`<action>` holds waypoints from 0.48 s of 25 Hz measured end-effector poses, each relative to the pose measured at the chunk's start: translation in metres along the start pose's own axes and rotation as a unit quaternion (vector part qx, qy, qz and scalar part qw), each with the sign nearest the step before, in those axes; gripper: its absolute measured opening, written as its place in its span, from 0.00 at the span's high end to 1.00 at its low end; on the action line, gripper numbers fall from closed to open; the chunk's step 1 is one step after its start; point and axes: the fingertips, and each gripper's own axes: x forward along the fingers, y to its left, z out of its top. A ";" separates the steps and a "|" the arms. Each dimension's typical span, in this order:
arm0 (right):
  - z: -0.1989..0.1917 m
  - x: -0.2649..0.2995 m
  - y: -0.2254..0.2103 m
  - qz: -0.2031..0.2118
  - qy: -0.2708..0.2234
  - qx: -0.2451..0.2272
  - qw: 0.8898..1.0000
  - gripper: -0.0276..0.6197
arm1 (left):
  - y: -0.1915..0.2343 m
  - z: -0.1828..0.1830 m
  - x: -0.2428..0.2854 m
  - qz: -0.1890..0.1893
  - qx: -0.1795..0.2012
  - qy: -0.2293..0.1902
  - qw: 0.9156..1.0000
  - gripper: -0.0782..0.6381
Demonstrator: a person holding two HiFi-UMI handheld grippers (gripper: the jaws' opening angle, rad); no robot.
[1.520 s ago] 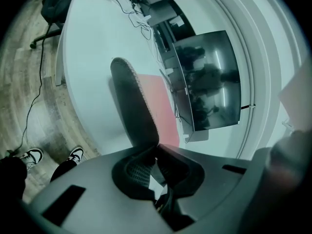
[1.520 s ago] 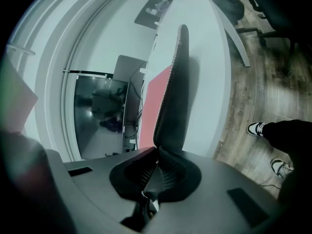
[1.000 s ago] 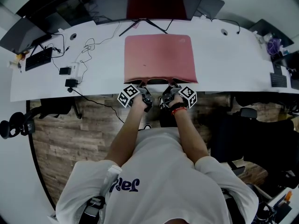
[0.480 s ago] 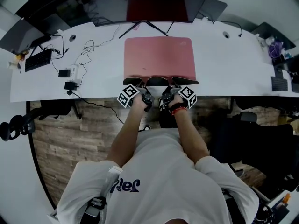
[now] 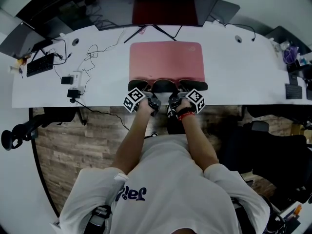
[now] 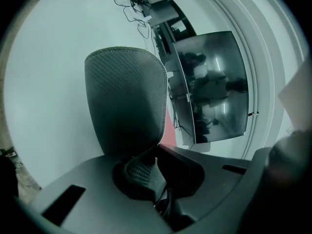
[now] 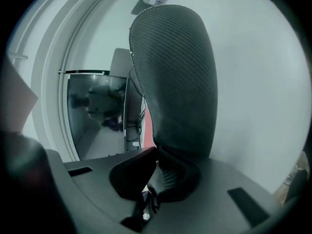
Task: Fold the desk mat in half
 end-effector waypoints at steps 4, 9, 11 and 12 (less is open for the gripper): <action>0.006 0.011 0.002 -0.005 0.004 -0.003 1.000 0.91 | -0.003 0.005 0.009 0.000 0.001 -0.003 1.000 0.85; 0.010 0.022 0.007 -0.008 0.007 -0.006 1.000 0.91 | -0.006 0.011 0.019 0.002 -0.001 -0.007 1.000 0.85; 0.013 0.026 0.008 -0.008 0.007 -0.006 1.000 0.91 | -0.008 0.013 0.023 0.000 -0.001 -0.008 1.000 0.85; 0.014 0.028 0.009 -0.007 0.008 -0.005 1.000 0.91 | -0.009 0.014 0.025 0.000 0.000 -0.008 1.000 0.85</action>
